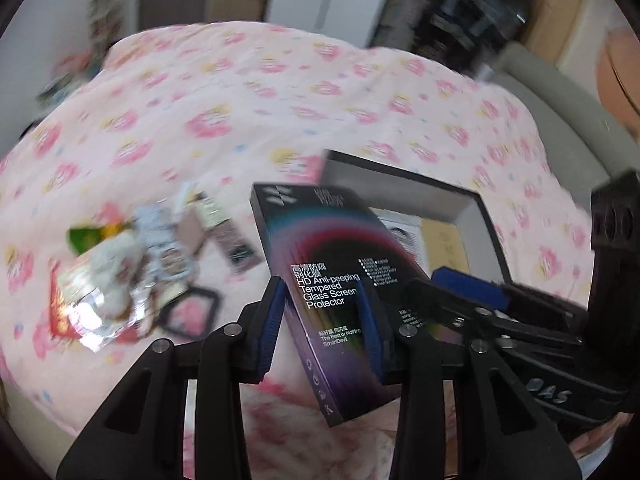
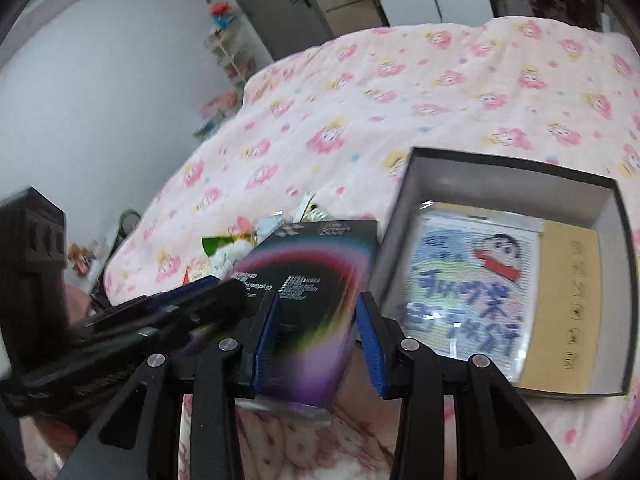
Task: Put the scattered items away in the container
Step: 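Lift the Smart Devil box with the left gripper toward the black box, then lower the Smart Devil box into the black box beside the kit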
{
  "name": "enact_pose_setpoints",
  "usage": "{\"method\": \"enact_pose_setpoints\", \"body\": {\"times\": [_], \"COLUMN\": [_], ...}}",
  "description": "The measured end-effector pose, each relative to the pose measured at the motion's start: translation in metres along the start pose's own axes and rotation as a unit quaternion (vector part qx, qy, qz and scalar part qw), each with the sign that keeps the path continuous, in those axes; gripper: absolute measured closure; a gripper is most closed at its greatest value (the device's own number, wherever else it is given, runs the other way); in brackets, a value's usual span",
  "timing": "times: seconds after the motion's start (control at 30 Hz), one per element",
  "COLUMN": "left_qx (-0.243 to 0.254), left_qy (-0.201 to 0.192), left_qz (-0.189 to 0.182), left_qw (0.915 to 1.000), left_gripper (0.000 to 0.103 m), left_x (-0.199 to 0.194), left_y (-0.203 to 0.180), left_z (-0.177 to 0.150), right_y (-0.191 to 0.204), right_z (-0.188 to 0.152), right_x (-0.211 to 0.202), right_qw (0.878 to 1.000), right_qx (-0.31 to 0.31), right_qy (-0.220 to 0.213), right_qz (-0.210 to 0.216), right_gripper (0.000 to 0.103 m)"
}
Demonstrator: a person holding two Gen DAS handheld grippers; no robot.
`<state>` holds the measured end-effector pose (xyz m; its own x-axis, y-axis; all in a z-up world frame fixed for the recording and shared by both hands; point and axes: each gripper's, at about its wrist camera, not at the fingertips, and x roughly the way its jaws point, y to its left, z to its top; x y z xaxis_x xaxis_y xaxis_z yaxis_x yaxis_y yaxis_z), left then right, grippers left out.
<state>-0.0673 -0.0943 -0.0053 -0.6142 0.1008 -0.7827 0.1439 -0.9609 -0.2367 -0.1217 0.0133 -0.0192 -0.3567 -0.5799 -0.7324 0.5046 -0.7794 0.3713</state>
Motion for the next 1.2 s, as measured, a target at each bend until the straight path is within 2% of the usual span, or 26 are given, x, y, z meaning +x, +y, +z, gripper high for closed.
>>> {"method": "enact_pose_setpoints", "body": {"times": [0.07, 0.23, 0.4, 0.47, 0.5, 0.53, 0.57, 0.6, 0.67, 0.77, 0.83, 0.93, 1.03, 1.07, 1.13, 1.2], "left_qx": [0.015, 0.043, 0.046, 0.037, 0.032, 0.035, 0.041, 0.038, 0.025, 0.046, 0.048, 0.038, 0.040, 0.036, 0.022, 0.031], "left_qy": [0.012, 0.038, 0.071, 0.092, 0.113, 0.123, 0.134, 0.156, 0.169, 0.146, 0.148, 0.151, 0.140, 0.137, 0.149, 0.169], "left_qz": [-0.008, -0.030, -0.059, -0.107, -0.134, -0.124, -0.101, -0.085, -0.085, -0.058, -0.046, -0.027, 0.001, 0.006, -0.019, -0.041], "left_qw": [0.9998, 0.9979, 0.9946, 0.9894, 0.9840, 0.9840, 0.9850, 0.9834, 0.9816, 0.9865, 0.9868, 0.9874, 0.9893, 0.9899, 0.9884, 0.9843], "left_gripper": [0.069, 0.069, 0.070, 0.090, 0.103, 0.103, 0.103, 0.103, 0.100, 0.096, 0.090, 0.086, 0.079, 0.078, 0.073, 0.073], "left_x": [0.014, 0.043, 0.078, 0.095, 0.112, 0.125, 0.139, 0.156, 0.167, 0.162, 0.167, 0.175, 0.176, 0.176, 0.179, 0.187], "left_y": [-0.022, -0.068, -0.098, -0.104, -0.108, -0.111, -0.113, -0.112, -0.109, -0.110, -0.107, -0.101, -0.091, -0.088, -0.084, -0.092], "left_z": [0.004, 0.010, 0.013, 0.015, 0.018, 0.022, 0.026, 0.030, 0.032, 0.029, 0.029, 0.028, 0.032, 0.033, 0.033, 0.028], "right_y": [-0.018, -0.072, -0.106, -0.116, -0.121, -0.125, -0.129, -0.131, -0.140, -0.164, -0.180, -0.198, -0.203, -0.204, -0.207, -0.213], "right_z": [-0.004, -0.014, -0.020, -0.017, -0.013, -0.007, 0.000, 0.006, 0.012, 0.006, 0.004, 0.001, -0.002, -0.002, -0.004, -0.004], "right_x": [-0.009, -0.025, -0.039, -0.035, -0.029, -0.017, -0.005, 0.005, 0.019, 0.025, 0.030, 0.032, 0.028, 0.028, 0.023, 0.020], "right_qw": [1.000, 0.998, 0.997, 0.997, 0.998, 0.997, 0.997, 0.997, 0.996, 0.996, 0.993, 0.990, 0.989, 0.989, 0.988, 0.987], "right_qx": [0.006, 0.059, 0.065, 0.057, 0.058, 0.060, 0.052, 0.037, 0.028, 0.063, 0.083, 0.108, 0.116, 0.116, 0.123, 0.133], "right_qy": [-0.003, -0.010, 0.001, 0.011, 0.021, 0.040, 0.057, 0.061, 0.065, 0.066, 0.073, 0.079, 0.080, 0.080, 0.077, 0.070], "right_qz": [-0.030, -0.026, -0.052, -0.048, -0.015, 0.005, -0.011, -0.034, -0.053, -0.022, -0.035, -0.041, -0.050, -0.050, -0.051, -0.055], "right_gripper": [0.067, 0.067, 0.067, 0.067, 0.082, 0.088, 0.095, 0.095, 0.095, 0.093, 0.093, 0.092, 0.086, 0.085, 0.084, 0.083]}}
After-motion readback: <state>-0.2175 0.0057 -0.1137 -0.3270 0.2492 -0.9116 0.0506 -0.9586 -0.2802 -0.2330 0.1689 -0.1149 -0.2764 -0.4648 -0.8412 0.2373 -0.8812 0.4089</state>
